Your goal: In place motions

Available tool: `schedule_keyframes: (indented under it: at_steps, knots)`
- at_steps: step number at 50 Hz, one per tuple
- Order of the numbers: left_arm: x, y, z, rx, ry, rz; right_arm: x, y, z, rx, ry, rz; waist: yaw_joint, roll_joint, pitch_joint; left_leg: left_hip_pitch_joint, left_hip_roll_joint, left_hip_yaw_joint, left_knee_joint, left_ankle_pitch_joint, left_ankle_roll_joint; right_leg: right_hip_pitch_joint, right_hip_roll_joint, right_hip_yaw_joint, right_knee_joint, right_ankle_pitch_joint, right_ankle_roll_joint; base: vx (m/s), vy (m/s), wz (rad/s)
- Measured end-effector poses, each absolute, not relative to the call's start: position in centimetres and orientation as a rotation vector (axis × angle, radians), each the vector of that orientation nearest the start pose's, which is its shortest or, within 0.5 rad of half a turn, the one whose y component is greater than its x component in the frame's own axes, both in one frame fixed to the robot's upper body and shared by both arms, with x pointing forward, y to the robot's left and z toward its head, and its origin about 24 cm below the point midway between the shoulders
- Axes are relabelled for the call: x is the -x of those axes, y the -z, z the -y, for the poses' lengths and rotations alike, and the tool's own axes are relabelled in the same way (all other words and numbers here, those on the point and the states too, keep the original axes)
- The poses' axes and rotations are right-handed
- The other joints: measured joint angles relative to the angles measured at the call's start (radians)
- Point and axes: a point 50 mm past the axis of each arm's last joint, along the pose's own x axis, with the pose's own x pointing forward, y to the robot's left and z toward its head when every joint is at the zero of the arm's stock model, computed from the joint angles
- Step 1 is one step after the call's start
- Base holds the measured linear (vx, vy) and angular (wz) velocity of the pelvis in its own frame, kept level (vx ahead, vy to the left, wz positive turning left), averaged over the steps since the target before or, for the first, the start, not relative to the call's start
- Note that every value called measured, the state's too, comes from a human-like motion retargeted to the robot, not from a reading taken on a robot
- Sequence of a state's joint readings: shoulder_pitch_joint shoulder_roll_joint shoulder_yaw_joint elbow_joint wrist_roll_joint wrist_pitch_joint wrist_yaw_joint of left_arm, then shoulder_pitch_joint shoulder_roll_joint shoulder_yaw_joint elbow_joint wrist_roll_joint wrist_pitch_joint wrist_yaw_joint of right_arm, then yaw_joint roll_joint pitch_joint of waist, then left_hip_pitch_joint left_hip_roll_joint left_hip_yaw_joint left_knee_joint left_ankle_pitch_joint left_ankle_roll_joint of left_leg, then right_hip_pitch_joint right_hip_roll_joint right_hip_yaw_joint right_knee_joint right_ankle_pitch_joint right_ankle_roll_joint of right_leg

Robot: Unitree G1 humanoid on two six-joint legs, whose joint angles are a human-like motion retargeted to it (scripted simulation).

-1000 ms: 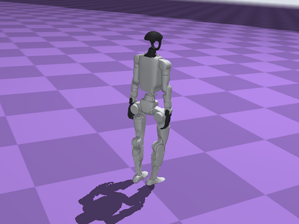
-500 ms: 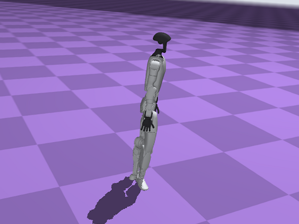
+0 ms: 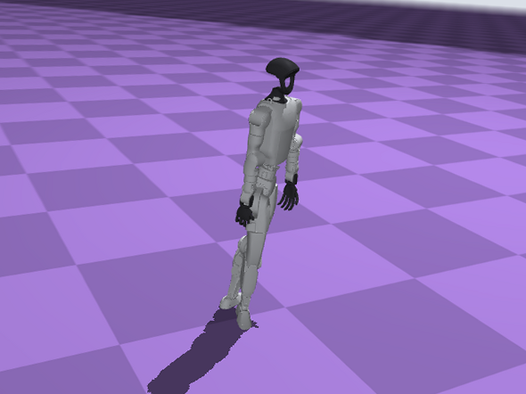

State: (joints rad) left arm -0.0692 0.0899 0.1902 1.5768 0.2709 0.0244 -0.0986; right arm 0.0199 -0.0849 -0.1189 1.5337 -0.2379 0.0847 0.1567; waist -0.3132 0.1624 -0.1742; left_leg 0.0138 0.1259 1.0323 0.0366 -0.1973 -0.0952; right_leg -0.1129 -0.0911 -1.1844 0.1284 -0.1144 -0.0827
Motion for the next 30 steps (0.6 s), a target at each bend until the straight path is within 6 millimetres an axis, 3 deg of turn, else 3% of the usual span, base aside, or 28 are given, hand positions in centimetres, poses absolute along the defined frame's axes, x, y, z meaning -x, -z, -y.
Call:
schedule_keyframes:
  at_steps: [8, 10, 12, 15, 20, 22, 25, 30]
  knots:
    - [-1.8, 18.0, -18.7, -0.03, 0.004, -1.578, -2.0, 18.0, 18.1, 0.131, -0.215, -1.602, -0.176, 0.038, 0.021, 0.001, 0.069, -0.144, 0.051, 0.073, -0.007, -0.013, 0.023, -0.054, -0.041, 0.017, -0.036, -0.18, 0.18, 0.37]
    - [-1.0, 17.9, -19.0, -0.013, -0.031, -1.592, -2.5, 18.0, 18.1, 0.176, -0.259, -1.595, -0.165, 0.017, 0.014, 0.022, 0.08, -0.122, 0.083, 0.103, -0.003, -0.014, 0.007, 0.005, -0.028, 0.012, -0.032, -0.08, 0.14, -1.89]
    - [-0.1, 17.9, -19.5, 0.006, -0.075, -1.608, -3.0, 18.0, 17.8, 0.211, -0.301, -1.575, -0.036, -0.049, -0.019, 0.072, 0.051, 0.003, 0.118, 0.137, 0.006, -0.032, -0.016, 0.196, 0.005, -0.02, -0.024, -0.15, 0.17, -3.64]
    - [1.4, 17.8, -19.9, 0.027, -0.124, -1.637, -3.3, 18.1, 17.3, 0.211, -0.335, -1.553, -0.041, -0.108, -0.035, 0.072, 0.065, -0.065, 0.226, 0.212, 0.082, -0.039, -0.061, 0.283, 0.017, -0.022, -0.029, -0.1, 0.1, -1.54]
    - [2.7, 17.7, -20.0, 0.067, -0.178, -1.658, -3.8, 18.0, 17.2, 0.213, -0.354, -1.521, -0.003, -0.198, -0.047, -0.098, 0.144, -0.377, 0.62, 0.311, 0.315, -0.076, -0.12, 0.488, 0.055, -0.022, -0.036, -0.13, 0.1, -1.73]
    - [2.5, 17.8, -19.8, 0.08, -0.181, -1.653, -3.9, 18.0, 17.7, 0.231, -0.338, -1.523, 0.012, -0.202, -0.03, -0.156, 0.134, -0.534, 0.707, 0.349, 0.32, -0.081, -0.102, 0.558, 0.057, -0.013, -0.044, -0.15, 0.11, -1.93]
    - [2.1, 17.9, -19.1, 0.099, -0.168, -1.638, -3.7, 17.9, 18.6, 0.252, -0.306, -1.547, 0.048, -0.216, -0.004, -0.217, 0.008, -0.762, 0.749, 0.34, 0.259, -0.088, -0.08, 0.682, 0.057, 0.007, -0.056, -0.15, 0.14, -2.14]
    - [0.9, 18.1, -18.4, 0.104, -0.132, -1.601, -3.1, 17.7, 19.9, 0.228, -0.255, -1.597, 0.085, -0.234, 0.032, -0.257, -0.073, -0.829, 0.697, 0.25, 0.274, -0.098, -0.052, 0.869, 0.06, 0.038, -0.059, -0.14, 0.12, -1.96]
